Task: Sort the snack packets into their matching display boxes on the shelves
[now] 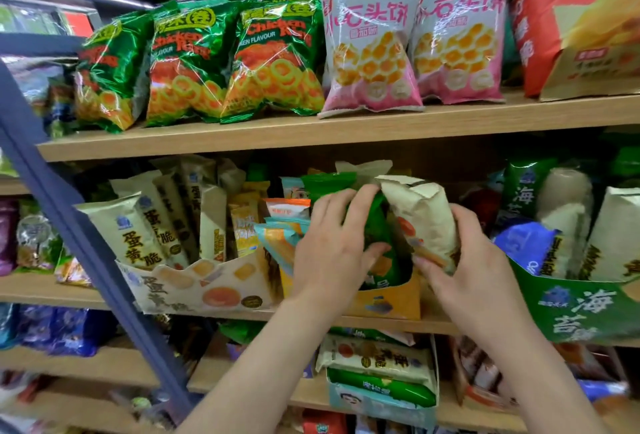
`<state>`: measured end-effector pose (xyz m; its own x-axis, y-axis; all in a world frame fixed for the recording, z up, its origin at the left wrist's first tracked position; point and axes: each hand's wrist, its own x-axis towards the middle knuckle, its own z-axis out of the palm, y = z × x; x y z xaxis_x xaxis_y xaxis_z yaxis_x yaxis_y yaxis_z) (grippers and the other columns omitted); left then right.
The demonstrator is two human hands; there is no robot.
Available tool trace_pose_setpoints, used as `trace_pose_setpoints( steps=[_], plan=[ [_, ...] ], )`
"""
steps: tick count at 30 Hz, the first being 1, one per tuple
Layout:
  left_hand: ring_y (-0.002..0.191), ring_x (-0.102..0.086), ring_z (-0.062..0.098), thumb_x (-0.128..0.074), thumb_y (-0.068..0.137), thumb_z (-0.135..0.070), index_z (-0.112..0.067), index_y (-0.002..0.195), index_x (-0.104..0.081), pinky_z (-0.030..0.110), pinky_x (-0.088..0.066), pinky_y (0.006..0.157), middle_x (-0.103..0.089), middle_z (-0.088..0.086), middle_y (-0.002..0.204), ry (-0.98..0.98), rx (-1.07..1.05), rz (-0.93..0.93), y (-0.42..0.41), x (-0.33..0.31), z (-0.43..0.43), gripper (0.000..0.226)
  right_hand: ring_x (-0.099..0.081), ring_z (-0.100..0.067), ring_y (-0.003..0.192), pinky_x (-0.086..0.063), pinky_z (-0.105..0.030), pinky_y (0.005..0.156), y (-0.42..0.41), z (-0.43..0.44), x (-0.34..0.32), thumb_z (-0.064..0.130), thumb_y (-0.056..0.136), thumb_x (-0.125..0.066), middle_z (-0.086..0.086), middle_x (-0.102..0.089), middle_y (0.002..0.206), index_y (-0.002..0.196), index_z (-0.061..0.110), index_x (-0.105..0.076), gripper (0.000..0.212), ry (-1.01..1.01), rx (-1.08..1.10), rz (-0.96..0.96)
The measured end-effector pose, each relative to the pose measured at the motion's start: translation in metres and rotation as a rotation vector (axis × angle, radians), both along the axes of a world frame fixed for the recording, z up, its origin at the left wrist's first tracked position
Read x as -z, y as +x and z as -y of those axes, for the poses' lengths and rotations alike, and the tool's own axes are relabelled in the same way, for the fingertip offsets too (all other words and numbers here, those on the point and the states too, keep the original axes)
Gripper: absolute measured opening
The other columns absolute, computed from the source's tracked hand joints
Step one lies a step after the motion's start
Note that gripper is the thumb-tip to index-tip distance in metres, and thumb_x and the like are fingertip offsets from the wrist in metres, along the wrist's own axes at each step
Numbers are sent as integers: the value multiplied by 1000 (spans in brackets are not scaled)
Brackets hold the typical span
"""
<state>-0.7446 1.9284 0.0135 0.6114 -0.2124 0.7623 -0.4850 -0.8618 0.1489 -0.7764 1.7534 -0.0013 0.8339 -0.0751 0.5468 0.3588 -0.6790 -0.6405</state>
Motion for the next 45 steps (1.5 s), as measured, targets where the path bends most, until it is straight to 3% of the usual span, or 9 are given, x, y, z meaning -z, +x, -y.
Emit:
trace_pose_setpoints(
  steps=[4,9,14,19,22,26,33,38,45],
  plan=[
    [128,-44,29,-77,79,-33,-21,142,-40,38,-50,94,-52,8,133,8,-15,-34,15,4,16,74,-51,-15,106,-40,-30,83,7,6,1,18,81,-77,-5,-54,125,140,18,-42,68,37,81,50],
    [143,-23,26,-65,91,-24,-23,151,-31,41,-32,113,-32,7,154,47,98,-134,3,-5,3,69,-57,16,92,-41,-3,72,-21,-7,-21,37,82,-70,35,-64,99,119,52,-44,47,252,-78,123],
    [126,-51,16,-62,92,-11,-15,137,-54,32,-43,107,-56,3,137,-120,161,-5,-30,-9,-33,46,-71,-2,89,-59,-25,68,-38,-34,-37,56,79,-68,19,-74,101,109,45,-65,32,632,-364,51],
    [110,-65,15,-65,84,-48,-34,127,-56,43,-55,88,-70,-1,115,-766,557,-697,-69,-15,-67,46,-75,-21,81,-60,-28,60,-46,-67,-39,36,80,-60,-4,-77,94,104,23,-69,29,849,-540,-123],
    [113,-64,24,-76,77,-40,-36,134,-47,51,-52,93,-68,3,121,-759,665,-903,-87,-10,-73,64,-74,-20,87,-60,-31,67,-49,-91,-37,39,82,-64,-2,-77,97,105,24,-70,28,818,-557,-131],
    [108,-66,20,-77,82,-19,-35,130,-50,41,-53,93,-69,1,117,-792,590,-818,-98,-1,-83,57,-69,-13,105,-57,-43,87,-46,-112,-31,61,80,-63,5,-71,114,115,41,-66,40,662,-571,-121],
    [104,-68,20,-79,71,-29,-25,122,-57,33,-57,78,-72,-2,110,-1261,312,-583,-97,0,-113,56,-54,17,109,-49,-11,88,-36,-129,-26,50,67,-71,50,-50,116,124,62,-39,67,256,-822,-429],
    [105,-68,21,-82,74,-36,-27,124,-53,40,-56,82,-71,1,114,-1361,298,-435,-97,-2,-137,58,-64,6,91,-47,-6,69,-31,-140,-23,20,70,-85,29,-65,101,113,47,-59,57,333,-773,-308],
    [93,-65,18,-66,85,-24,-25,132,-50,31,-55,72,-68,3,110,-1480,122,-88,-84,-20,-239,50,-66,6,80,-49,-7,57,-18,-147,-50,41,53,-86,26,-69,92,99,44,-64,51,453,-628,-100]
  ],
)
